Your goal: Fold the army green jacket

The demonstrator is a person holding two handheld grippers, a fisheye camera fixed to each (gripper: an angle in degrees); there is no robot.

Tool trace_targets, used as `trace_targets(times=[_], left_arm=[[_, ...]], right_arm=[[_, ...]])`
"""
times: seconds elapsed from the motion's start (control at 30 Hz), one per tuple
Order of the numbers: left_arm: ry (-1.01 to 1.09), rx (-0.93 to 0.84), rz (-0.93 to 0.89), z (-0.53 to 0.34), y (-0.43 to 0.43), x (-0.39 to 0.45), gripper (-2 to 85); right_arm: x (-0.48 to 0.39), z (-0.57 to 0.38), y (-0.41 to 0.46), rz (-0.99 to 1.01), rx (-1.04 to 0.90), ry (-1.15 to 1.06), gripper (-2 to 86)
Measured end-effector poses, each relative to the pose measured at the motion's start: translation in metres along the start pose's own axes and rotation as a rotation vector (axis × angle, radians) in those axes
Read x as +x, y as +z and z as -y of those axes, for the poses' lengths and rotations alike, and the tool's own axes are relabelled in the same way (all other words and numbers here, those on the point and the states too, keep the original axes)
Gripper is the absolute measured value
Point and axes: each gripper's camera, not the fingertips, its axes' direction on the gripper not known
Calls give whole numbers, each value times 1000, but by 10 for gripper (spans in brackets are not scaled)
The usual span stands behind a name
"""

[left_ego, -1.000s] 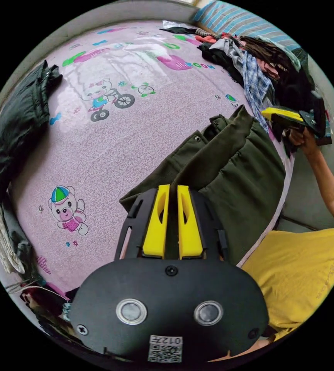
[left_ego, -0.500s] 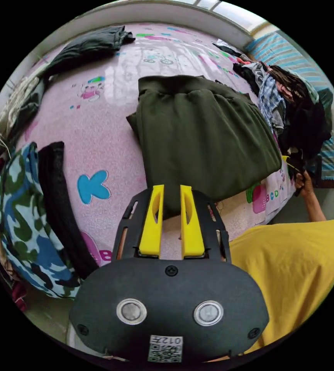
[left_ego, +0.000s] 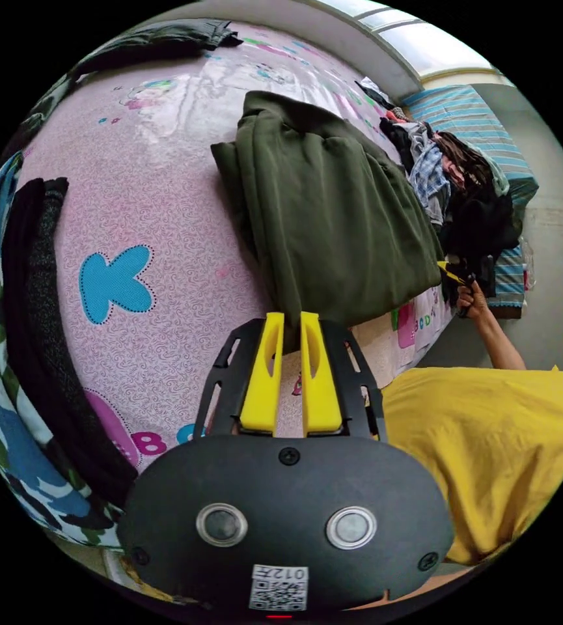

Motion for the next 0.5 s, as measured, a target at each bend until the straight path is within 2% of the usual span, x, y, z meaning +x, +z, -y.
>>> trace_targets(times=[0.13,0.37,0.47,0.5], left_arm=[[179,-153,-117,-14,-10,6,32],[197,-414,-253,-71,12,8,24],[98,-402,-224,-93,19,1,24],[67,-343,-211,-98,13,2,24]], right_arm=[[7,-6,-8,87,-192,-74,17],[14,-55,24,118,-511,-81,18],[21,-66,33,85,-467,-23,22],[19,-66,29,74,-420,-23,24]])
